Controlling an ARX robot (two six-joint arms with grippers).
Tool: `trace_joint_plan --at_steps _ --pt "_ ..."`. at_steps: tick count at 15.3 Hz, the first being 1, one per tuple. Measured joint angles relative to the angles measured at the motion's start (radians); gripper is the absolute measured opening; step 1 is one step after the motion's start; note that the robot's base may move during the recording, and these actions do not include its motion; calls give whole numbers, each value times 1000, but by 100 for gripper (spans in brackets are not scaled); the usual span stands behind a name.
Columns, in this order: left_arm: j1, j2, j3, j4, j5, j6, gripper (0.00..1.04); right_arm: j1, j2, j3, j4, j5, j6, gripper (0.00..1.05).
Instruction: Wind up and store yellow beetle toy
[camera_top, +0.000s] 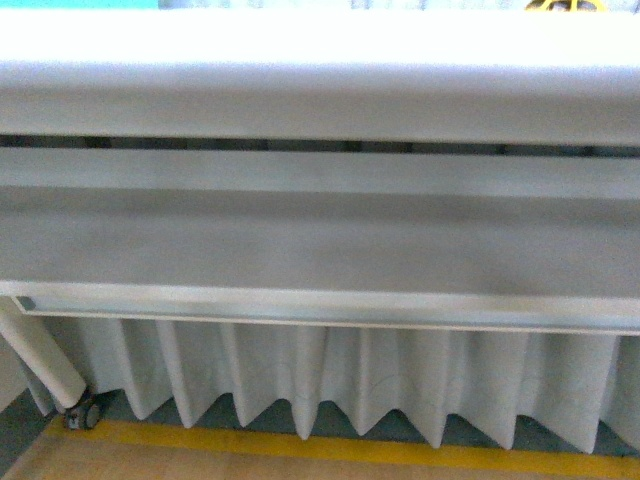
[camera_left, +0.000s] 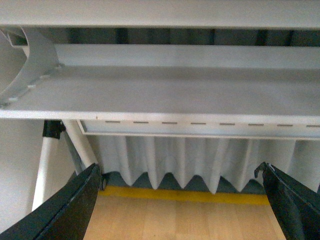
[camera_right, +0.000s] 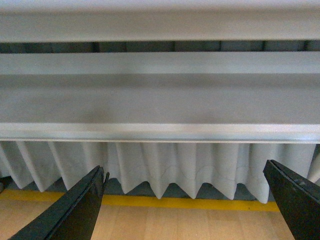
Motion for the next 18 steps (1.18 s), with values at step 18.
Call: trace_joint_plan --at_steps 18 --pt "0 0 0 -1 1 -2 98 0 0 0 1 0 1 98"
